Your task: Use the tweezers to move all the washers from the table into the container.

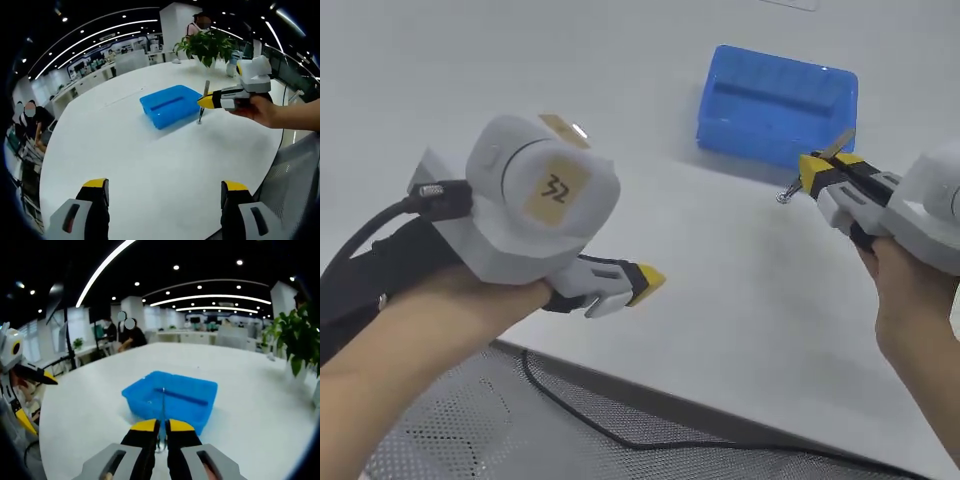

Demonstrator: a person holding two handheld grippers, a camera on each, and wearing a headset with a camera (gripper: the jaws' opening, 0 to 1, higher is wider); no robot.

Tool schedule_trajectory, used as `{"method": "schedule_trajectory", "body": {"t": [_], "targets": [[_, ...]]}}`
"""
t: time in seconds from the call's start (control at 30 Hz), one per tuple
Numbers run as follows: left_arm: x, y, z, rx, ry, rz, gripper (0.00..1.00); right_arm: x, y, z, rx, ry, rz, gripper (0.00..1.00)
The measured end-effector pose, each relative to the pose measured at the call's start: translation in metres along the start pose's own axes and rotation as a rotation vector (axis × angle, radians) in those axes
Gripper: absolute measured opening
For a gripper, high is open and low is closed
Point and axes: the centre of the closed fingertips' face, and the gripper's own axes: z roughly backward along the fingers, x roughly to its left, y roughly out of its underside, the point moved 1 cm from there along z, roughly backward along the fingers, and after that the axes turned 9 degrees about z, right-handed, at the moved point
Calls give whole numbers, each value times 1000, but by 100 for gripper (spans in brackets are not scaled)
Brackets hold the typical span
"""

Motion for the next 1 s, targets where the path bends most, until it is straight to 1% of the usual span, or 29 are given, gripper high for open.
{"method": "schedule_trajectory", "body": {"t": [0.07,0.13,0.17,0.2,0.23,0.27,0.33,0.47,0.57,0.67,0.73,0.83,1.0], "targets": [[0,0,0,-3,1,2,95,1,-1,1,4,-4,4,3],[-2,0,-1,1,2,-2,95,7,-3,4,20,-19,57,3],[-2,0,-1,2,3,-5,95,8,-3,4,20,-20,64,3],[-2,0,-1,2,3,-7,95,12,-4,4,12,-30,101,3],[-2,0,-2,2,4,-8,95,13,-5,5,8,-27,137,3],[-2,0,-2,1,6,-7,95,14,-5,6,15,-27,167,2],[-3,-1,-2,-3,7,-6,95,16,-5,6,30,-36,150,2],[-3,-2,-1,-7,8,-4,95,11,-6,6,46,-35,130,2],[-2,-3,0,-10,5,-9,95,8,-5,5,70,-49,49,2],[0,-3,1,-13,3,-7,95,2,-6,4,92,-52,22,1],[1,-4,2,-15,-1,-10,94,3,-7,4,104,-65,4,1],[3,-4,3,-20,-6,-7,94,6,-7,6,108,-85,9,1],[1,-4,3,-20,-8,-5,94,11,-14,10,109,-112,32,1]]}}
